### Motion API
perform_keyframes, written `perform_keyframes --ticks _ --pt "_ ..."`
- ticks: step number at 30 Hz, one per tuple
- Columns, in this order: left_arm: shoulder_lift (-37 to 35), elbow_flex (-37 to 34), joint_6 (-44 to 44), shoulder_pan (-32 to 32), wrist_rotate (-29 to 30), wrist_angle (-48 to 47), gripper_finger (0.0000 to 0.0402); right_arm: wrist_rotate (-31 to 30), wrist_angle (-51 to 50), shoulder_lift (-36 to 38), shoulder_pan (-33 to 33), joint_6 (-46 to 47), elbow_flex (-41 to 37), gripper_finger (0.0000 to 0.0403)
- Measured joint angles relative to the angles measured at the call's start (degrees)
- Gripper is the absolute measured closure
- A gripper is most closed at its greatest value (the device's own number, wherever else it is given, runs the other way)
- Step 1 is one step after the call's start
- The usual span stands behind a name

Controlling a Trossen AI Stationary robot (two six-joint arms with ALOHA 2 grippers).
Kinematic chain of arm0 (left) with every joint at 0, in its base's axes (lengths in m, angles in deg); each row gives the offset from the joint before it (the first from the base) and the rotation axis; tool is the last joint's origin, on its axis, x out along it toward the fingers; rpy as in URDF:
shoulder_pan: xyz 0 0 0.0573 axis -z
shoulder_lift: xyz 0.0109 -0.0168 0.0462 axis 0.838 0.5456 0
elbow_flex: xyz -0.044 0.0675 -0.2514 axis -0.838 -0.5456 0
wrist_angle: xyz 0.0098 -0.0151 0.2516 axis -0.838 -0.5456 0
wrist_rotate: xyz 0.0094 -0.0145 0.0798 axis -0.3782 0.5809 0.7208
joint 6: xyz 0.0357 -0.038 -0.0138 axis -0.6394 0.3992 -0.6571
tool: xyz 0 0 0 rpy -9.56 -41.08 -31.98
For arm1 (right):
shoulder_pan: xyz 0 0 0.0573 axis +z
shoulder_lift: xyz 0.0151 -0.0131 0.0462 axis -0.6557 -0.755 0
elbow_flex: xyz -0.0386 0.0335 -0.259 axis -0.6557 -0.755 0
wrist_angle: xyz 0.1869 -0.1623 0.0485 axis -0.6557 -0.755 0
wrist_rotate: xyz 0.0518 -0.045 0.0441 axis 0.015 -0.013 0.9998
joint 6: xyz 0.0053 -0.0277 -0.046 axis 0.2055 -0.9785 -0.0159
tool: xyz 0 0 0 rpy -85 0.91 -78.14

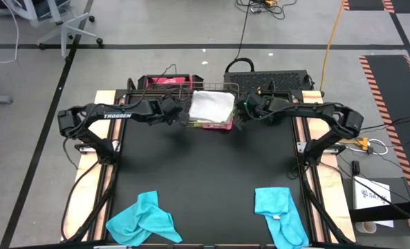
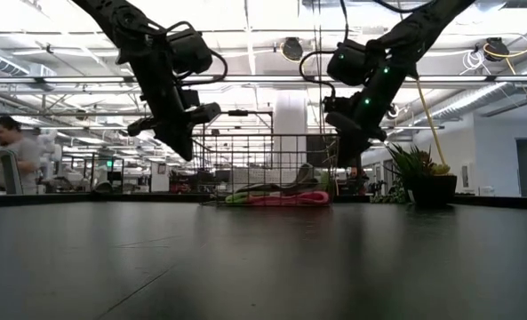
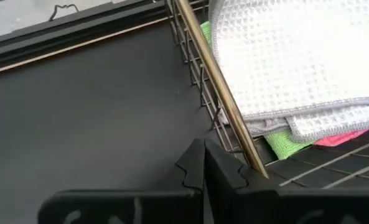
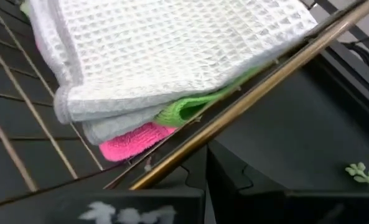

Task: Fold microfiber towels
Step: Adjust the wire basket, then fold the right light blue microfiber cloth in half

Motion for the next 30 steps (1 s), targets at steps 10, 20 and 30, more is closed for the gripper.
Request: perform_keyframes --ticks 10,20,30 --pt "-7.8 1.3 -1.0 2.7 -1.7 -6.2 0.0378 0.1 -5.4 11.4 4.3 2.1 0.0 0.0403" --pt "-20.6 1.2 7.9 19.6 1.8 -20.4 0.0376 0.0 -9.7 26.8 15.9 14.1 0.0 0.0403" --pt "-20.6 1.2 14.9 33.3 3.3 -22.0 0.0376 7.4 -11.5 27.1 24.8 21.7 0.0 0.0403"
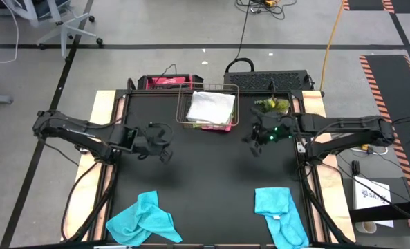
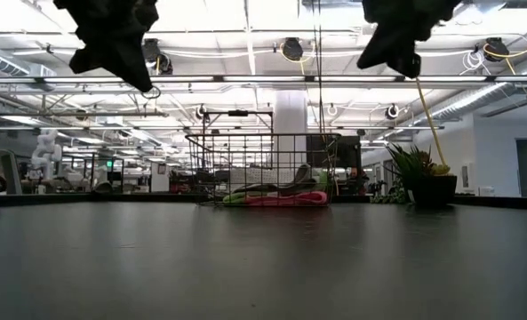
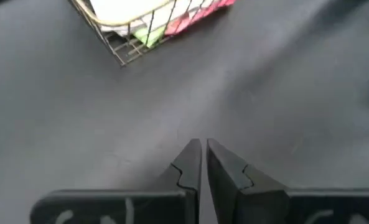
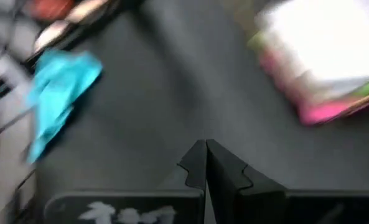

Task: Fold microfiber towels
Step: Fold the right light blue microfiber cloth in half

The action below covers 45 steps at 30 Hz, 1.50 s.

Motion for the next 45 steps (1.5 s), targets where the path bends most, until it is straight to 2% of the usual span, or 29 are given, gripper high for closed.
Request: perform_keyframes --ticks 4,8,15,24,32,39,45 --pt "0.3 0.0 0.7 0.7 0.4 0.2 0.0376 8.3 -1.6 -1.8 3.6 4.4 0.0 0.0403" --pt "0.3 0.0 0.7 0.5 0.9 0.4 0.0376 12.0 -6.1 -3.9 8.7 13.0 0.0 0.0403" --pt "0.4 0.0 -1.7 0.5 2.4 4.4 0.0376 12.1 -15.9 -8.6 19.7 33.2 0.0 0.0403" --pt "0.4 0.0 -15.8 -1.3 2.5 20.2 0.0376 12.2 -13.9 -13.2 32.0 55.8 0.0 0.0403" --pt "0.4 -0.1 -22.8 -5.2 -1.7 22.5 0.0376 12.2 -16.3 -15.2 39.9 75.0 0.0 0.0403" --pt "0.4 -0.2 -26.0 -7.1 -2.1 22.2 0.0376 12.3 -17.8 -15.4 44.2 78.4 0.0 0.0398" --pt "0.4 -0.2 -25.8 -7.2 -2.1 22.2 0.0376 12.3 -18.4 -15.4 46.1 77.5 0.0 0.0352"
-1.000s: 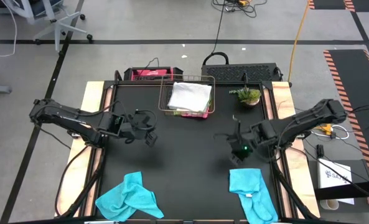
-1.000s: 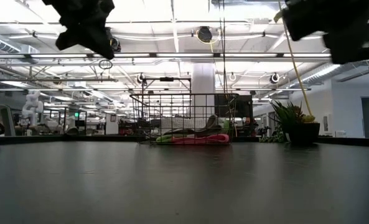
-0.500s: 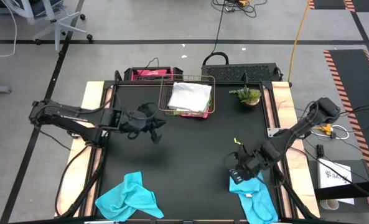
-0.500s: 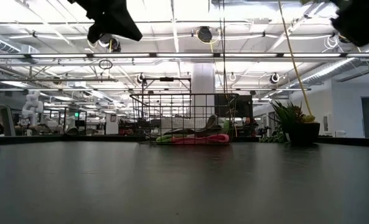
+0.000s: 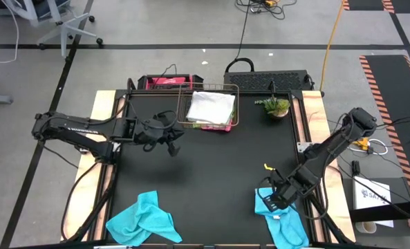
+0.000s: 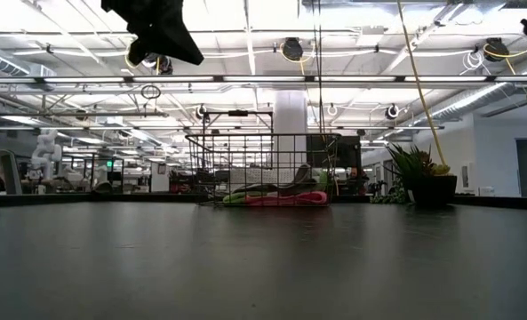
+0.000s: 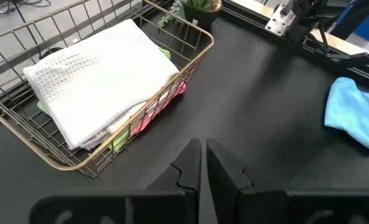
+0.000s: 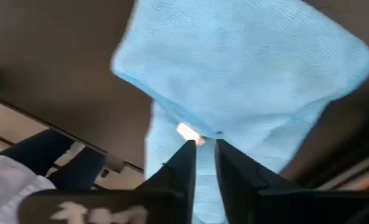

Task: Fold microfiber towels
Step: Fold the right light blue microfiber cloth in half

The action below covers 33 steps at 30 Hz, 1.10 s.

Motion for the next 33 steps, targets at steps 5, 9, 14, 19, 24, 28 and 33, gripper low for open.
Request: perform_keyframes --ticks 5,9,14,19,24,28,33 --pt "0.0 0.0 3.2 0.0 0.5 0.3 0.0376 0.0 -3.4 0.0 1.9 -1.4 0.0 0.0305" --pt "0.0 0.0 4.5 0.0 2.1 0.4 0.0376 -0.1 -5.0 0.0 3.2 -2.9 0.0 0.0275" --pt "0.0 0.0 6.9 0.0 3.1 0.4 0.0376 -0.2 -3.2 0.0 5.5 -1.1 -1.3 0.0253" --pt "0.0 0.0 7.5 0.0 3.2 0.4 0.0376 -0.2 7.2 0.0 8.0 5.8 -6.9 0.0248" --pt "0.0 0.0 8.6 0.0 3.5 0.4 0.0376 -0.2 18.2 0.0 8.7 9.5 -12.6 0.0248" --pt "0.0 0.0 8.7 0.0 3.5 0.4 0.0376 -0.2 23.6 0.0 8.7 10.5 -16.3 0.0248" --pt "0.0 0.0 8.7 0.0 3.5 0.4 0.0376 -0.2 24.7 0.0 8.7 10.6 -18.6 0.0248"
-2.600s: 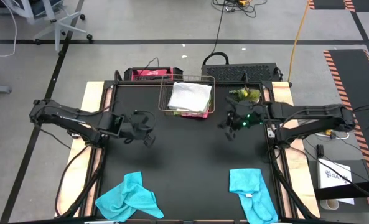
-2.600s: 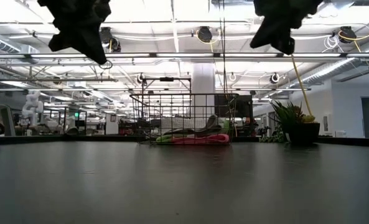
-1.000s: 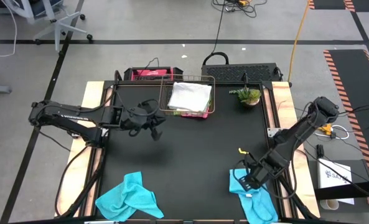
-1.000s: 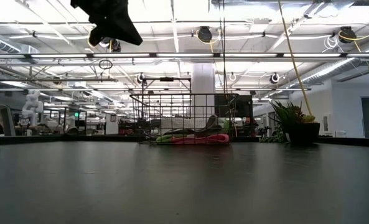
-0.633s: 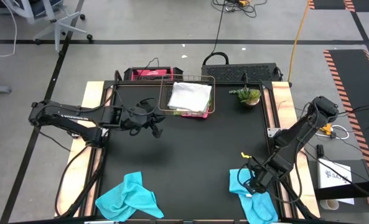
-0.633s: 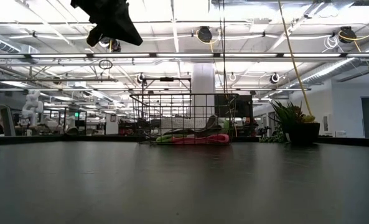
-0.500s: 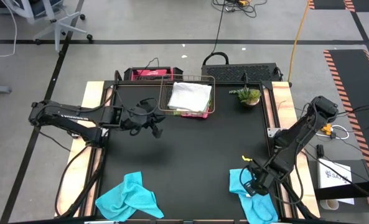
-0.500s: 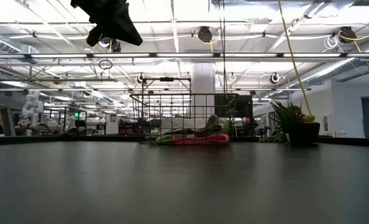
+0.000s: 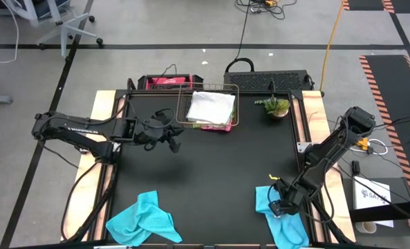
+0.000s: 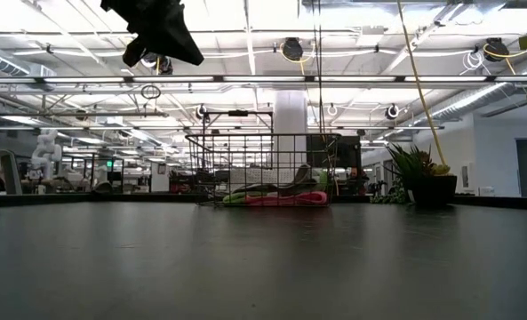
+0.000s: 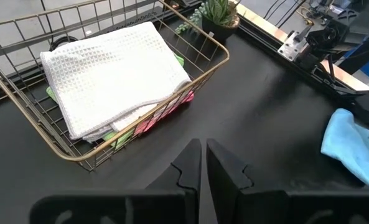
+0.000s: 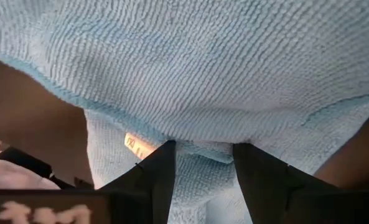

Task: Fold microfiber towels
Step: Fold the right light blue microfiber cloth in half

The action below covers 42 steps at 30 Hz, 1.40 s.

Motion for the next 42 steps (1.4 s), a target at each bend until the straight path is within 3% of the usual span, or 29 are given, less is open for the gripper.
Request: perform_keyframes --ticks 6,13,30,38,42 --pt "0.0 0.0 0.0 0.0 0.0 0.0 0.0376 -0.1 0.2 0.0 0.0 1.9 -0.5 0.028" --pt "0.0 0.0 0.0 0.0 0.0 0.0 0.0376 -4.7 2.9 0.0 -0.2 1.4 -0.5 0.0391" --pt "0.0 0.0 0.2 0.0 0.0 0.0 0.0376 -14.8 11.4 0.2 -0.9 -3.9 -0.5 0.0401" --pt "0.0 0.0 0.2 0.0 0.0 0.0 0.0376 -29.4 23.7 0.3 -6.7 -23.3 -0.5 0.0402" --pt "0.0 0.0 -0.4 0.0 0.0 -0.1 0.0376 -32.9 25.6 1.9 -12.5 -34.2 -0.5 0.0402"
